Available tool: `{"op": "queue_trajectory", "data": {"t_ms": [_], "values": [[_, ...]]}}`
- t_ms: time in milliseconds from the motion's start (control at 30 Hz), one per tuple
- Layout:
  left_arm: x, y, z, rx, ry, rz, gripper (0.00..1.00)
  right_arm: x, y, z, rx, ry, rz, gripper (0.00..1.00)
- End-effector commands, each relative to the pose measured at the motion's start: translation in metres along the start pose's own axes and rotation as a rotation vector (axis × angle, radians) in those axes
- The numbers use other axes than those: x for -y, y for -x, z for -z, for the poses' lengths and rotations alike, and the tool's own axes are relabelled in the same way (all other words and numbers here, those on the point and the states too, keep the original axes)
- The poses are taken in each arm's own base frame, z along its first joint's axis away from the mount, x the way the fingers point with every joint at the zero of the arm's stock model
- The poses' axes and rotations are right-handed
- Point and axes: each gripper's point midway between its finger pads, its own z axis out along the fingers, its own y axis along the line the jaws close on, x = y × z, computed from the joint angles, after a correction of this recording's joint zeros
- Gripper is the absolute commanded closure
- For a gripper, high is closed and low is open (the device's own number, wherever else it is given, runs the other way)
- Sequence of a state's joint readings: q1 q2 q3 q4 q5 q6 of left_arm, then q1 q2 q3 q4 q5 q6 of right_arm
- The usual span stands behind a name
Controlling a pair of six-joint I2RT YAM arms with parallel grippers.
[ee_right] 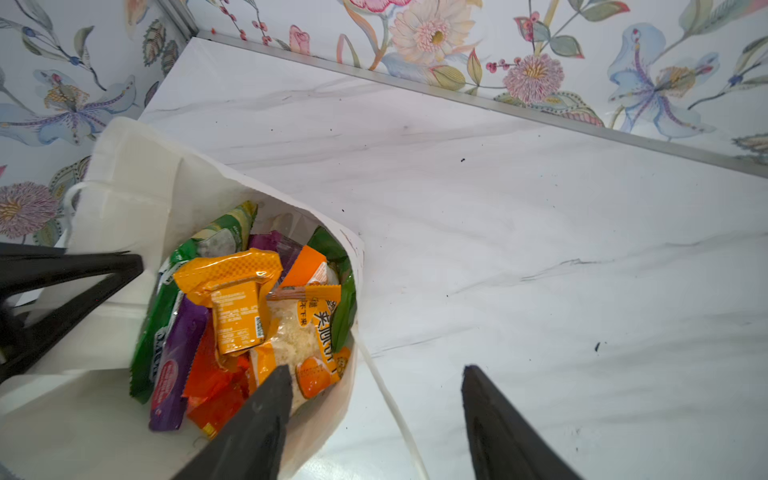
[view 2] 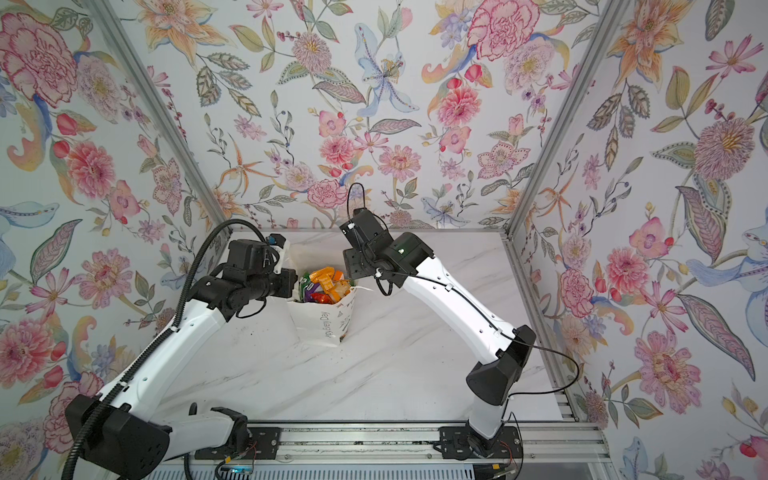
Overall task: Place the snacks into the paper bag
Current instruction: 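Lower the orange candy into the paper bag and open the right gripper, then raise the right gripper from the bag while the left gripper releases the bag rim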
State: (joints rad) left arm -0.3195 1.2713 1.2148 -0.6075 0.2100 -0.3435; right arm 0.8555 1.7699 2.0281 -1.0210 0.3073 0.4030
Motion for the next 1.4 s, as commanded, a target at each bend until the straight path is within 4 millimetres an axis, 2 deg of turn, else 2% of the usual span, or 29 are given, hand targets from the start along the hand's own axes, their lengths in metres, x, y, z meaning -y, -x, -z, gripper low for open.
{"op": "queue_trajectory", "data": {"t_ms": [0,133,333,467,567,667,867,1067,1300,1367], "values": [[-0.002,0.024,0.012,0.11,0.001,-0.024,1.0,0.0,-0.027,-0.022,-0.093,-0.033,-0.005,0.32],[-0.002,0.023,0.011,0.107,-0.001,-0.021,1.0,-0.002,-0.035,-0.034,-0.127,-0.031,-0.007,0.33],[0.003,0.023,0.011,0.107,-0.023,-0.012,1.0,-0.009,-0.044,-0.045,-0.172,-0.002,0.0,0.51],[0.007,0.024,0.011,0.11,-0.046,0.0,1.0,-0.012,-0.043,-0.045,-0.174,0.01,0.005,0.72],[0.016,0.025,0.012,0.109,-0.068,-0.003,1.0,-0.012,-0.036,-0.038,-0.147,0.021,0.005,0.9],[0.032,0.026,0.011,0.103,-0.089,-0.014,1.0,-0.01,-0.026,-0.027,-0.102,0.029,-0.003,0.99],[0.064,0.038,0.016,0.12,-0.133,-0.013,1.0,0.007,-0.005,0.005,-0.004,0.019,-0.033,1.0],[0.121,0.054,0.027,0.163,-0.224,-0.043,1.0,0.033,0.009,0.042,0.094,0.039,-0.081,1.0],[0.183,0.045,0.015,0.145,-0.344,-0.057,1.0,0.083,-0.015,0.049,0.082,0.017,-0.149,1.0],[0.194,0.04,0.011,0.135,-0.354,-0.058,1.0,0.095,-0.024,0.047,0.07,0.01,-0.166,1.0]]}}
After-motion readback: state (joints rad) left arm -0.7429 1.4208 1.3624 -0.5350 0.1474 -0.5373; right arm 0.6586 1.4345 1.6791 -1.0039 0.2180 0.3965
